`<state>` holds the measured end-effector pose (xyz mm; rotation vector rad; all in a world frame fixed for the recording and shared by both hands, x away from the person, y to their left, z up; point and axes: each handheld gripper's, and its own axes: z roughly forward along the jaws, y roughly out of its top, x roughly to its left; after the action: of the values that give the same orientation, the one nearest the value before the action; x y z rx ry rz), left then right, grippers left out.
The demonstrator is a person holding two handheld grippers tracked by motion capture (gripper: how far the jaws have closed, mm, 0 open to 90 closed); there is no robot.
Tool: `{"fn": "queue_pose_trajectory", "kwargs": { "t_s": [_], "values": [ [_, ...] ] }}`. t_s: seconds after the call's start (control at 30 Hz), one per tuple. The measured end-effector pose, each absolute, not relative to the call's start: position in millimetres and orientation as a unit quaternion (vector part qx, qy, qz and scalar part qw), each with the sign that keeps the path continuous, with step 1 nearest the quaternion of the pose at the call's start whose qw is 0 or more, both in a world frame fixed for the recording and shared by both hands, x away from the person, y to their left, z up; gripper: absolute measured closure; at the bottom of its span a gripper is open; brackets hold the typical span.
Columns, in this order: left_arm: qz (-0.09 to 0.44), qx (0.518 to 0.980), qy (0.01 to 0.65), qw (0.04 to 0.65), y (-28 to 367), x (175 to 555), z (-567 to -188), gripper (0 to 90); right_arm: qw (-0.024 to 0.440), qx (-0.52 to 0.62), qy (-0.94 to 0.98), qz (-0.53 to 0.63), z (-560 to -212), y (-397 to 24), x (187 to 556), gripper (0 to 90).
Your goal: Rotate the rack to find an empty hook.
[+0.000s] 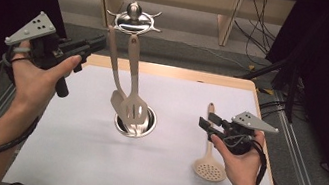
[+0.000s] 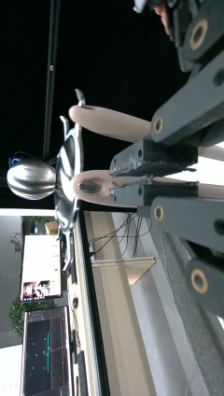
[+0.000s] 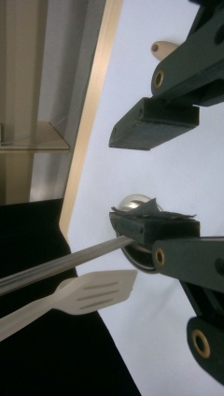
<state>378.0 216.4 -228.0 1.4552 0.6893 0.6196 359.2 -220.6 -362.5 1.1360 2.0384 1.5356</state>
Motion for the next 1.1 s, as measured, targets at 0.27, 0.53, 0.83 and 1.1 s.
{"fn": "queue_pose_trajectory", "kwargs": {
  "t_s": [0.27,0.53,0.83,1.1],
  "values": [
    [0.271,0.635,0.293,0.661,207.3,374.1,-217.1,88.4,0.184,0.393,0.726,0.534,-370.1,-225.5,359.3,58.4],
    [0.273,0.642,0.298,0.652,201.1,380.3,-206.3,89.0,0.188,0.394,0.724,0.534,-367.8,-227.3,358.9,58.8],
    [0.283,0.636,0.315,0.645,202.8,381.5,-205.2,89.2,0.171,0.410,0.719,0.534,-367.3,-227.1,356.5,58.9],
    [0.292,0.631,0.329,0.639,211.8,392.8,-206.4,89.3,0.176,0.404,0.721,0.534,-368.6,-226.9,357.3,58.9]
  ]
}}
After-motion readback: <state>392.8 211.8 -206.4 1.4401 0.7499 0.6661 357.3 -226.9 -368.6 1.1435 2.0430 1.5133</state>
